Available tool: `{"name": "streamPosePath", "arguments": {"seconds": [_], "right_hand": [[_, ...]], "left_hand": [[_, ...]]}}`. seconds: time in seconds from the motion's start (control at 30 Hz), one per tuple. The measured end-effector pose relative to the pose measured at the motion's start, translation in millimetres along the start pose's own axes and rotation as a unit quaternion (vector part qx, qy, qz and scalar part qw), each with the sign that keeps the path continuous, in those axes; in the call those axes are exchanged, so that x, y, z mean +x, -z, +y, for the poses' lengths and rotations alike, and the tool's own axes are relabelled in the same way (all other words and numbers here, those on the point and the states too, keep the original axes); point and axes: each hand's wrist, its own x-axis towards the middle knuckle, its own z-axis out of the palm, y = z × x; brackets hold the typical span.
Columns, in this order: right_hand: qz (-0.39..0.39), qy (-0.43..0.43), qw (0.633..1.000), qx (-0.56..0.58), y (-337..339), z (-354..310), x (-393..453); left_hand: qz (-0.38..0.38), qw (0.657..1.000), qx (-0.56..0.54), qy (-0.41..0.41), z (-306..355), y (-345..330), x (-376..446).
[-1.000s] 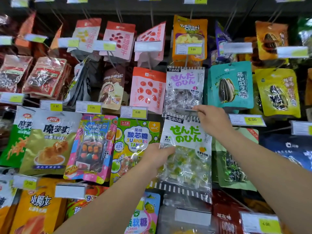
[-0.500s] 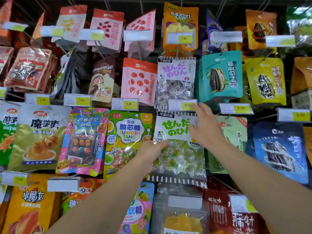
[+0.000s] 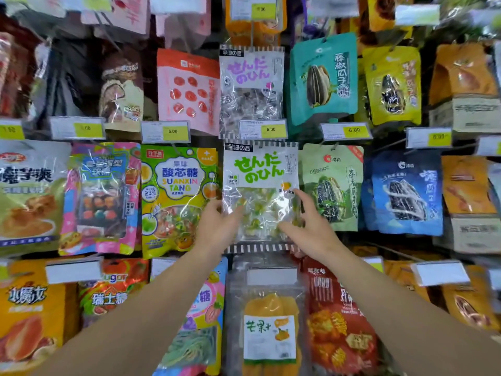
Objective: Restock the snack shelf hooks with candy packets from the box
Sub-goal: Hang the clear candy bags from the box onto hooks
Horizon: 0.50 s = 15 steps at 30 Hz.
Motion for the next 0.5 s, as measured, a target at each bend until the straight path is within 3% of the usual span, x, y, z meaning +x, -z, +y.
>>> {"name": "streamPosePath", "arguments": {"seconds": [0.13, 0.33, 0.5], "right_hand": [[0.069, 0.036, 0.995, -0.058, -10, 11, 2], [0.134, 0.055, 0.979, -0.145, -19, -5, 17], [0.105, -0.013, 0.983, -0.149, -15, -18, 33]], "left_hand": [[-0.037, 0.987, 0.127, -0.091, -12, 15, -21], [-0.067, 0.984, 0.163, -0.036, -10, 29, -8], [-0.114, 0.987, 0.104, 0.045, 9, 27, 6]]}}
